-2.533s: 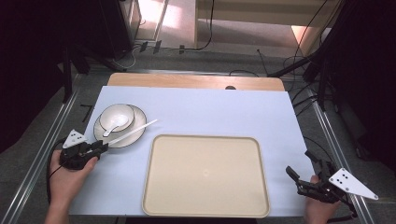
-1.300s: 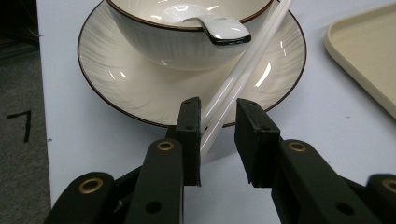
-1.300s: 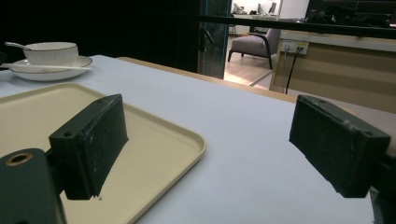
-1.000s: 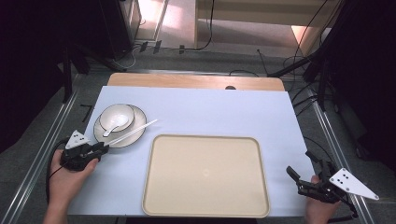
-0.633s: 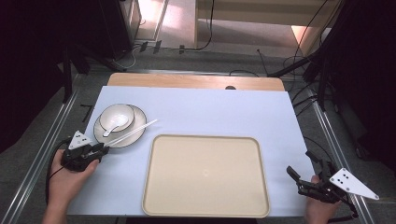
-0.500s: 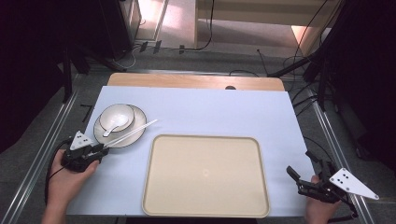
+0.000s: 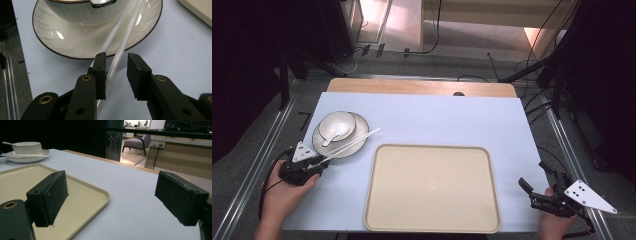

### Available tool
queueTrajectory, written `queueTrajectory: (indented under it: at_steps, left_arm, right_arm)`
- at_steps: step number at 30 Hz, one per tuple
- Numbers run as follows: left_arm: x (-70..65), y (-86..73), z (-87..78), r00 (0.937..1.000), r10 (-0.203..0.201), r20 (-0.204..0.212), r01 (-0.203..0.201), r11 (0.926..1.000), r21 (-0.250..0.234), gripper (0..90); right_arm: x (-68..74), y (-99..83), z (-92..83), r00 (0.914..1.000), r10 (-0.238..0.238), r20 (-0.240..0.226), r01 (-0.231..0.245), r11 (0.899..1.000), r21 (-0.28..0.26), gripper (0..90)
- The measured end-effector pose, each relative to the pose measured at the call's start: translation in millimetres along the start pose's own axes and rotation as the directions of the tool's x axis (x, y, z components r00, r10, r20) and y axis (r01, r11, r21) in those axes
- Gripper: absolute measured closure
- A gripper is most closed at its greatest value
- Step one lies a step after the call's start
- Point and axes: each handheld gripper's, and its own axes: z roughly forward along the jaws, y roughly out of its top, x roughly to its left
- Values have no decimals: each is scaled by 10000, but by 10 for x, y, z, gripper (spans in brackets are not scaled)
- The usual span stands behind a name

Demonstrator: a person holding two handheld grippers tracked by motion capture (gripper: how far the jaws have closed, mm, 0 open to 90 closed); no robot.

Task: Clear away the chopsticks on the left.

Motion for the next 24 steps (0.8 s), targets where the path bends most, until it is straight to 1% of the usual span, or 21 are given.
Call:
queueTrajectory:
  at_steps: [3,8,11,17,19,21,24]
  left_arm:
    - [-2,-2,3,10000,85,-34,-85,9999,73,696]
    - [-3,-8,8,9999,109,3,-109,9999,116,696]
    - [1,-12,10,9998,194,54,-195,9996,211,696]
    - [-4,-14,15,9997,220,106,-222,9994,267,697]
    - [-4,-19,25,9998,158,155,-162,9995,271,699]
    - [2,-25,37,9995,235,201,-243,9988,429,700]
    - [3,-39,61,9995,226,221,-237,9985,503,703]
  right_arm:
    - [-1,-1,0,10000,5,-9,-5,10000,4,117]
    - [-6,0,0,10000,-38,13,38,10000,-7,117]
    - [-8,-2,-4,10000,35,20,-35,10000,2,117]
    - [-16,-3,-7,10000,-2,33,2,10000,-8,117]
    - [-16,-3,-7,10000,-5,27,5,10000,0,117]
    - [-16,-2,-7,10000,-8,34,8,10000,0,117]
    - [-16,-3,-8,10000,-7,36,7,10000,0,117]
